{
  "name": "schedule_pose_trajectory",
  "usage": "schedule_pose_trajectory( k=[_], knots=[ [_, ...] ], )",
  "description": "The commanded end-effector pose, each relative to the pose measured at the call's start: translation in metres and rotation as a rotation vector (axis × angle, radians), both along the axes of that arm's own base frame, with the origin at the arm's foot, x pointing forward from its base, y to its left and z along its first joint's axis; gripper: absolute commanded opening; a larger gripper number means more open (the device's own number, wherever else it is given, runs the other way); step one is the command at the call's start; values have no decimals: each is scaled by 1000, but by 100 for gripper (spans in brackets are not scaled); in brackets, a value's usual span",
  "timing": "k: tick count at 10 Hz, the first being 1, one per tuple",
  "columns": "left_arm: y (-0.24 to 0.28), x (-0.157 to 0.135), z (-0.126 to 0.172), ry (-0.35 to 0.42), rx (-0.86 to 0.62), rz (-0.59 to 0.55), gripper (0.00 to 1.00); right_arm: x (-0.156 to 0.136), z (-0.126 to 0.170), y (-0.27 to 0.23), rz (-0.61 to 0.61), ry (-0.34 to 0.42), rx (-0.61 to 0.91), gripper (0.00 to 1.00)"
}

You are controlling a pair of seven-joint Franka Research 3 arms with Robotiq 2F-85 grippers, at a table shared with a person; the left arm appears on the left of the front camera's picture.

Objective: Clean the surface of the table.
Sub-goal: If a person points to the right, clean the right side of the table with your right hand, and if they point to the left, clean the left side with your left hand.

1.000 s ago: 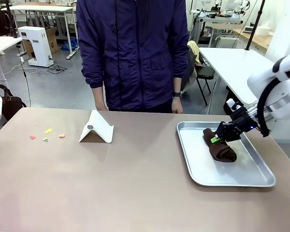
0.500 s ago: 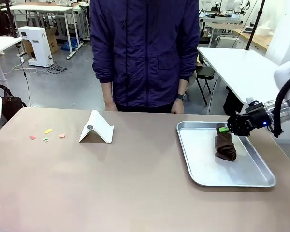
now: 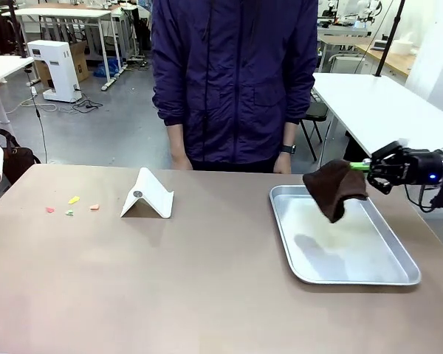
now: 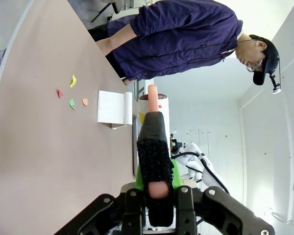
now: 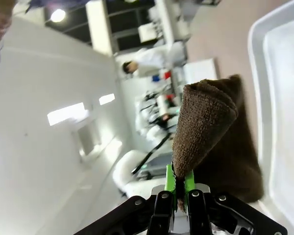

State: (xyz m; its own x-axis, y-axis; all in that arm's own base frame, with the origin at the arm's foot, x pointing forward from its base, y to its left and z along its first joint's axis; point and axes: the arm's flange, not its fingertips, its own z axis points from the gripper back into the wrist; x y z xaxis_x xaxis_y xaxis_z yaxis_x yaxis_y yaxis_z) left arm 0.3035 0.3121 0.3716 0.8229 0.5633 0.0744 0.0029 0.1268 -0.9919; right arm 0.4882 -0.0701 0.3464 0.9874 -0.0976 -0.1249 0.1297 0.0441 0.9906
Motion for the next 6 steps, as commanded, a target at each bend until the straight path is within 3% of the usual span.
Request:
schedule_pose_trajectory(
  k=[1, 2, 3, 6],
  knots=[
    [0, -3, 2, -20, -1, -10, 0, -11, 8, -11, 65, -4, 93, 7],
    [0, -3, 2, -20, -1, -10, 0, -22, 16, -20, 133, 20, 151, 7],
    [0, -3, 2, -20, -1, -10, 0, -37, 26, -32, 126, 42, 134, 7],
    [0, -3, 2, -20, -1, -10, 0, -85, 44, -61, 13, -61, 20, 7]
  ],
)
